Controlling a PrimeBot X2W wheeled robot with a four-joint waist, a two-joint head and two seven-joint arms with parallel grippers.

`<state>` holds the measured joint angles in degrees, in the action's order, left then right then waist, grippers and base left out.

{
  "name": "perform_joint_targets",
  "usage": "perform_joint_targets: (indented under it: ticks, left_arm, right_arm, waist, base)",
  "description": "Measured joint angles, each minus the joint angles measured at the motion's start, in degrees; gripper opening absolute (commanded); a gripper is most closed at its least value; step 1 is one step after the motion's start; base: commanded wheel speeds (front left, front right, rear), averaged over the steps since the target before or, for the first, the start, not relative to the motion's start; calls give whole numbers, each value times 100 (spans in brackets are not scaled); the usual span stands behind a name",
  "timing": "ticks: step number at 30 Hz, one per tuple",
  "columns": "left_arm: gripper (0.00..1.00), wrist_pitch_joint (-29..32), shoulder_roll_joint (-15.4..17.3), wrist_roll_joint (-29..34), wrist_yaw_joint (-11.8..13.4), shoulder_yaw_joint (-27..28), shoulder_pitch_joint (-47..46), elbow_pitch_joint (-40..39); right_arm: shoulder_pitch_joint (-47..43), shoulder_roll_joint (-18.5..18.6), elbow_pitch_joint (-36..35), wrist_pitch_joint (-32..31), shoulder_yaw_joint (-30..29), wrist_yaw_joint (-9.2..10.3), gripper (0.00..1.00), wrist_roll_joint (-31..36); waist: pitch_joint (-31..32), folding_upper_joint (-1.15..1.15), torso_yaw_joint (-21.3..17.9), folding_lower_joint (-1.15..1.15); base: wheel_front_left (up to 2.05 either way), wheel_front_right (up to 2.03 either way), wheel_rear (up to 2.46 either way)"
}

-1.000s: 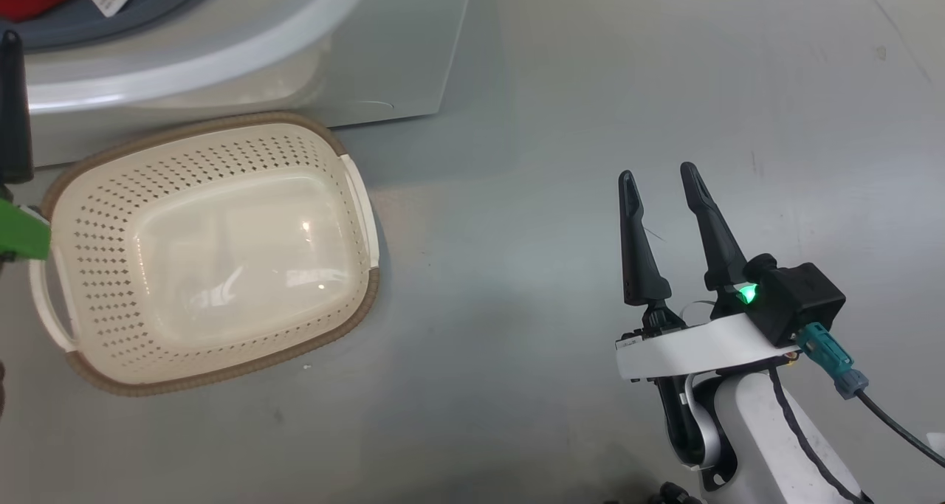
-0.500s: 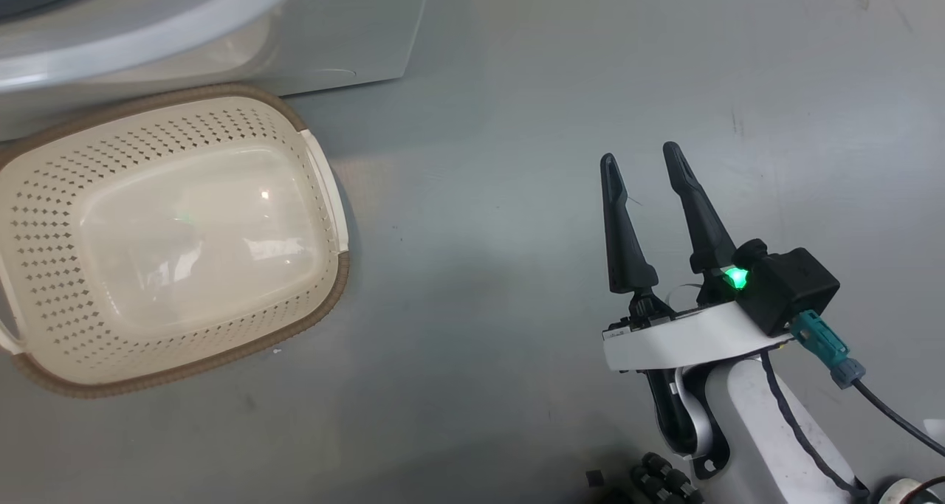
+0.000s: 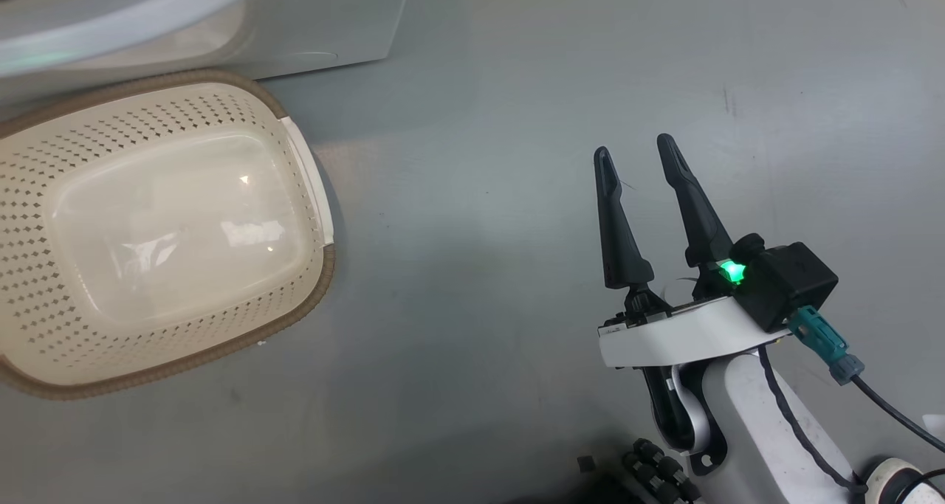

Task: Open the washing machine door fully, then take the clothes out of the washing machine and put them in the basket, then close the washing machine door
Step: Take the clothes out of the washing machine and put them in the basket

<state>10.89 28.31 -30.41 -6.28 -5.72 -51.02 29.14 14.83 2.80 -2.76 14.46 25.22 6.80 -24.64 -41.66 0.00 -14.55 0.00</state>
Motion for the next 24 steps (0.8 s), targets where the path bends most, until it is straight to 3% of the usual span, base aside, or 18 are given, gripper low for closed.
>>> perform_joint_targets:
  ticks: [16,17,18,19,20,24]
  left_arm:
    - [100,92,-87,99,-1,-236,-614,506]
    - [65,92,-93,111,-2,-248,-645,538]
    - [40,91,-102,122,-3,-258,-669,560]
    - [4,89,-118,121,-4,-270,-686,578]
    - [0,88,-133,122,-8,-285,-700,593]
    - [0,-18,-202,123,-15,-353,-769,720]
  right_arm:
    - [114,-1,-20,0,115,43,100,-4]
    - [114,-1,-21,0,114,43,100,-4]
    - [114,-1,-21,0,112,43,100,-4]
    - [115,-1,-21,0,108,43,100,-4]
    - [115,-1,-21,0,103,43,100,-5]
    - [116,-1,-8,0,60,43,100,-5]
  waist:
    - [-136,0,-92,0]
    - [-141,0,-98,0]
    - [-145,0,-105,0]
    - [-147,0,-110,0]
    - [-148,0,-115,0]
    - [-126,0,-117,0]
  base:
    - [0,0,0]
    - [0,0,0]
    - [0,0,0]
    - [0,0,0]
    - [0,0,0]
    - [0,0,0]
